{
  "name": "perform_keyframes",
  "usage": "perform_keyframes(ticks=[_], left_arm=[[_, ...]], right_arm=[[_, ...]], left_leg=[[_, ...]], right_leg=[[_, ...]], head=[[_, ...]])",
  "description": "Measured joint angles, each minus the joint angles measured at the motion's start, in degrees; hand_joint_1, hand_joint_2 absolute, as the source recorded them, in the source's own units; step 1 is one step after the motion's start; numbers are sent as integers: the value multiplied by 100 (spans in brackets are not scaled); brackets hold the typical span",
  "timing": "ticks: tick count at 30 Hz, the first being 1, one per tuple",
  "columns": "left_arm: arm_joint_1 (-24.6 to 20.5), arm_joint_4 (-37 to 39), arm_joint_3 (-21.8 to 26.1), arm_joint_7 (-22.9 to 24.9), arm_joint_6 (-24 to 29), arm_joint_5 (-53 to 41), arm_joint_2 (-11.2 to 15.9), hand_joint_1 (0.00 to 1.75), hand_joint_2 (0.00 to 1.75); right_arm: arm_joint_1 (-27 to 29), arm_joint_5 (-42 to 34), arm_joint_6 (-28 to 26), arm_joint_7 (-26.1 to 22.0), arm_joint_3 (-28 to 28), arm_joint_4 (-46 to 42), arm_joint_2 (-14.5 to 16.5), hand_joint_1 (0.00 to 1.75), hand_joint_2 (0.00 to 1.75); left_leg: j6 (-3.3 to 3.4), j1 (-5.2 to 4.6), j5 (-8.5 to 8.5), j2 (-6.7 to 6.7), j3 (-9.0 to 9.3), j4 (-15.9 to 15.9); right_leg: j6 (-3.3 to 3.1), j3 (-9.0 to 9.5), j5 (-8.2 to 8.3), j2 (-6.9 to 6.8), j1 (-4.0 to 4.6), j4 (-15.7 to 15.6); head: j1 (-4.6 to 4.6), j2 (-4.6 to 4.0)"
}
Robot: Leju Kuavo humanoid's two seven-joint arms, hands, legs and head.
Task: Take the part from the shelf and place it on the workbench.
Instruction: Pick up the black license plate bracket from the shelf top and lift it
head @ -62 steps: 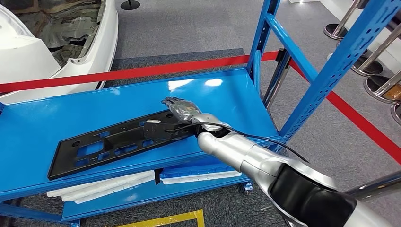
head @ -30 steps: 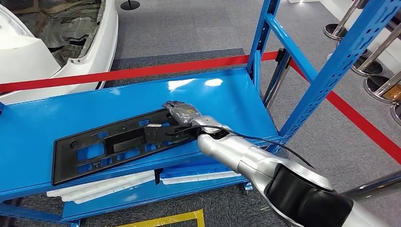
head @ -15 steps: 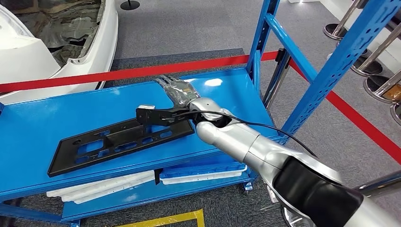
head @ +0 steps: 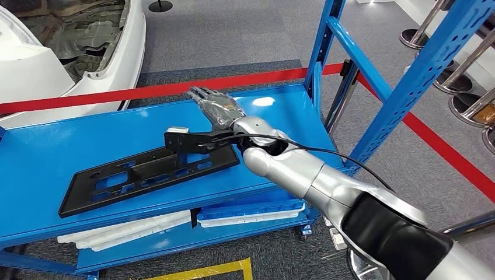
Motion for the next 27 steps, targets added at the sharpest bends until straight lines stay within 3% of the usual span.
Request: perform_keyframes(ticks=[12,27], left_arm=[[-35,0,0,154,-30,-56,0,0,0],[-39,-9,0,257,160,32,0,0,0]], right_arm=[[108,-1433,1130,-147,166,306,210,0,175],[-90,-2142,1375,37,670,714,420,0,175]], left_leg=[[-1,1,0,-1,-3,-1],[-1,1,0,-1,-4,-1]], right_leg=[[-1,0,0,-1,7,1],[-1,-1,0,-2,7,0]], head=[[-1,0],[0,0]])
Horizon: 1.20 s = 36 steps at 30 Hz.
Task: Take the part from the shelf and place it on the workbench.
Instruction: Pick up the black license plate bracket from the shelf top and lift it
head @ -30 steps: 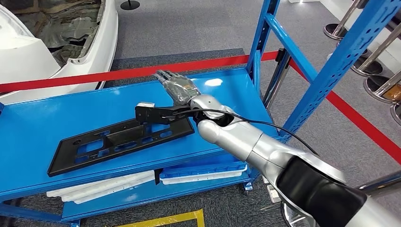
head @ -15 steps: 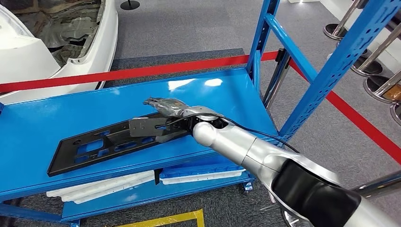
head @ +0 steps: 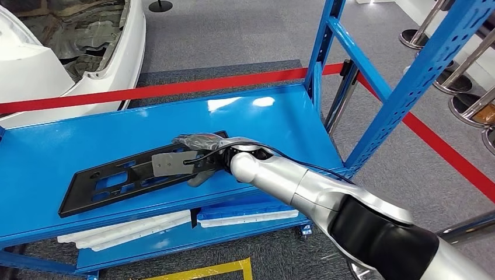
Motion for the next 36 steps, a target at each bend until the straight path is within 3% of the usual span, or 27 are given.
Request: perform_keyframes(ticks=[19,28,36], left_arm=[[1,-29,0,62,63,36,0,0,0],[-24,-31,0,11,85,143,-2,0,0],[-22,-31,0,-40,76,157,-2,0,0]], right_arm=[[-113,714,-29,215,464,467,8,0,175],[19,1273,-685,-353,536,766,60,0,175],[125,1391,-881,-517,561,994,129,0,175]], left_leg=[[0,0,0,0,0,0],[0,0,0,0,0,0],[0,0,0,0,0,0]], right_leg=[[0,-1,0,0,0,0],[0,-1,0,0,0,0],[0,-1,0,0,0,0]], head=[[0,0],[-1,0],[-1,0]])
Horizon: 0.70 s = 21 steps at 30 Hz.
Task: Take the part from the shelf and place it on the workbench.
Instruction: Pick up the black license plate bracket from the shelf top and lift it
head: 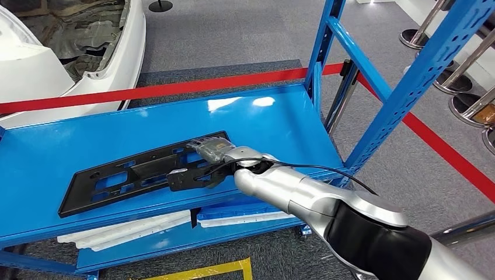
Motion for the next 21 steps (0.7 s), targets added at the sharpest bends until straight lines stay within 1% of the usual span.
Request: perform_keyframes(ticks=[4,6,13,21], left_arm=[[9,0,0,-50,-69,-26,0,0,0],[20,0,0,-69,-124,-68,0,0,0],[25,0,0,-88,-207,-179,2,0,0],[24,0,0,-95,-220,-223,1,0,0]], right_arm=[[81,181,-351,-173,0,84,20,0,175],[144,249,-422,-191,-4,125,18,0,175],[367,492,-422,-38,-89,161,-28,0,175],[449,731,-430,83,-206,161,-99,0,175]], left_leg=[[0,0,0,0,0,0],[0,0,0,0,0,0],[0,0,0,1,1,1],[0,0,0,2,1,1]], right_leg=[[0,0,0,0,0,0],[0,-1,0,0,0,-1],[0,-2,0,1,-1,-1],[0,-3,0,1,0,-1]], head=[[2,0],[1,0],[2,0],[0,0]])
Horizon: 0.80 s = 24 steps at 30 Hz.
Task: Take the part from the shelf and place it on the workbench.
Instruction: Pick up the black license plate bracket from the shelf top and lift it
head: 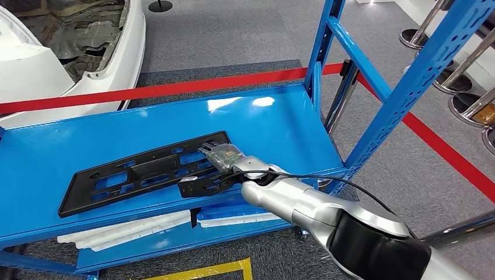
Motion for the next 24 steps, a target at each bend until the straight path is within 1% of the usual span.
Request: perform_keyframes(ticks=[5,12,24], left_arm=[[-2,0,0,0,-1,-26,1,0,0],[6,0,0,-7,-23,-21,1,0,0],[15,0,0,-9,-60,-15,1,0,0]], right_arm=[[18,374,-105,166,-60,1,-69,0,175],[88,1257,-525,339,-172,15,-186,0,175],[159,1358,-590,319,-399,17,-231,0,175]], left_leg=[[0,1,0,0,1,0],[0,0,0,1,2,0],[0,0,0,1,1,0]], right_leg=[[0,0,0,0,0,0],[-1,2,1,1,0,0],[-2,1,1,1,0,0]], head=[[1,0],[2,0],[2,0]])
